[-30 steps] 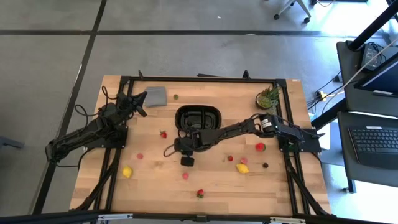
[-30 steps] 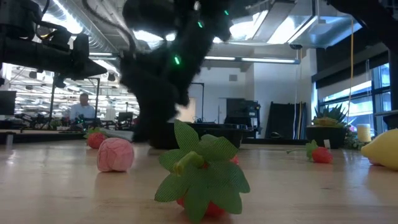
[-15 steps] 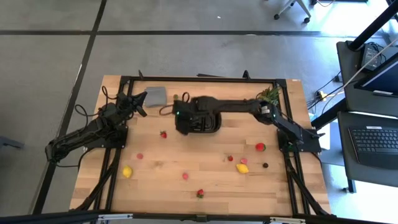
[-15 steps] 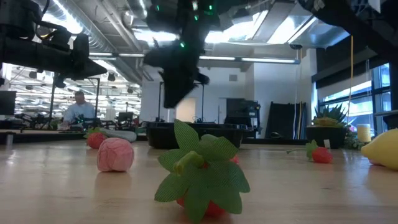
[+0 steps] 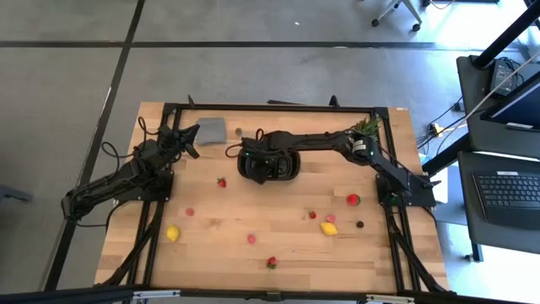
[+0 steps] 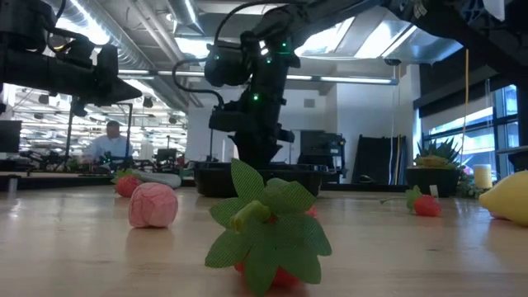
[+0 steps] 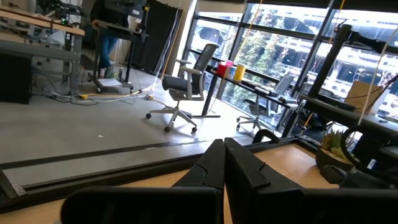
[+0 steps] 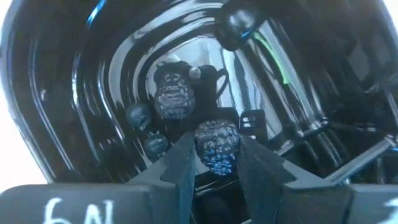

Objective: Pick and placing Produce into tupperware
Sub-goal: Put the blackberry into the black container, then put the right yellow lemon into the black container

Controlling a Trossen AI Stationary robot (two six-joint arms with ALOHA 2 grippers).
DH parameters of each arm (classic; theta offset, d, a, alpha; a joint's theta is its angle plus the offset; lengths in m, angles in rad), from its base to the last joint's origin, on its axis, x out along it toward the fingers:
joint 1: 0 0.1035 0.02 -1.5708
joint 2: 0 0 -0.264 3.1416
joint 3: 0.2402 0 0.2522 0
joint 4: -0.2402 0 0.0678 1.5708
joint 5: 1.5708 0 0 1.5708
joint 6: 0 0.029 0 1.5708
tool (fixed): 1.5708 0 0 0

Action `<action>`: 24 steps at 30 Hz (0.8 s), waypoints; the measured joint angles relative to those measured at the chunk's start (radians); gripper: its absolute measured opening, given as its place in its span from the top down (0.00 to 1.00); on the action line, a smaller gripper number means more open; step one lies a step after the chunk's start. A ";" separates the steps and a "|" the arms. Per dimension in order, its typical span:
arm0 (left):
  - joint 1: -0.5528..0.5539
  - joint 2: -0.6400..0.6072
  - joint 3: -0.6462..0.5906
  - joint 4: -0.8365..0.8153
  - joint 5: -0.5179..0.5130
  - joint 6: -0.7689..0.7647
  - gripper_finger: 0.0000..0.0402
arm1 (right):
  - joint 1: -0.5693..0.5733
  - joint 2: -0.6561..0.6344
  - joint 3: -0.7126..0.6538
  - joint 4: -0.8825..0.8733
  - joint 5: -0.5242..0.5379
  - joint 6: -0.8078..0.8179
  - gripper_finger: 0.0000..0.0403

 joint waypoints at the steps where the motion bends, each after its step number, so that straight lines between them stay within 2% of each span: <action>1: 0.000 0.000 0.000 0.000 0.000 0.000 1.00 | 0.000 0.000 0.000 0.000 0.000 -0.003 0.72; 8: 0.000 0.000 0.000 0.000 0.000 0.000 1.00 | 0.002 -0.001 0.000 0.030 0.000 -0.011 0.66; 16: 0.000 0.000 0.000 0.000 0.000 0.000 1.00 | 0.002 -0.001 0.001 0.040 -0.001 -0.009 0.47; 19: 0.000 0.000 0.000 0.000 0.000 0.000 1.00 | 0.002 -0.001 0.045 -0.034 -0.001 -0.002 0.43; 24: 0.000 0.000 0.000 0.000 0.000 0.000 1.00 | 0.030 -0.002 0.214 -0.252 0.002 -0.010 0.41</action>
